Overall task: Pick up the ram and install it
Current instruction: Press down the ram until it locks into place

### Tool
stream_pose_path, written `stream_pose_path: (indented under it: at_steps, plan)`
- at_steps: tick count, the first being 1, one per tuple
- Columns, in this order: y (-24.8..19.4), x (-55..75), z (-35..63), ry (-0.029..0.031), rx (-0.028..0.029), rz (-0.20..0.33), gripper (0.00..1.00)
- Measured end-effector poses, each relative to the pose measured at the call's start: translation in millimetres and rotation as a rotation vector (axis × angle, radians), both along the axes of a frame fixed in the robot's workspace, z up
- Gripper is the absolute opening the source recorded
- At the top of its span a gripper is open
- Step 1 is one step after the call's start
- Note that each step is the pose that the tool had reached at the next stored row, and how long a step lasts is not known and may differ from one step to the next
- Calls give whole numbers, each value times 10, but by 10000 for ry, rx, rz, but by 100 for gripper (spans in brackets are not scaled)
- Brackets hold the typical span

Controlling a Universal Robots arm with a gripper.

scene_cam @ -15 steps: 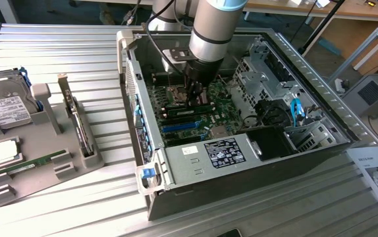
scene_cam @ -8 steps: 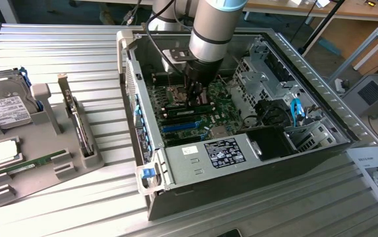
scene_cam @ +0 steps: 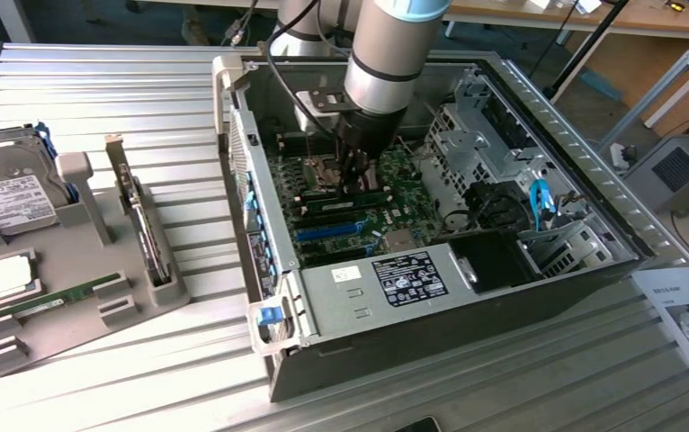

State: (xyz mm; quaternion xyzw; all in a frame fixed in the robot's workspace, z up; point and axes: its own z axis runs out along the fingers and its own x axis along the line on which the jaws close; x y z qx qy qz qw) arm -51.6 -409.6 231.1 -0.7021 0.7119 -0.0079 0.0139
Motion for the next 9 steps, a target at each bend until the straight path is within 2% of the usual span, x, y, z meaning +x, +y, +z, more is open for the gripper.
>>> stream_pose_path:
  at_steps: [9]
  plan:
    - [-1, -1, 96, 5, -11, 0, 11]
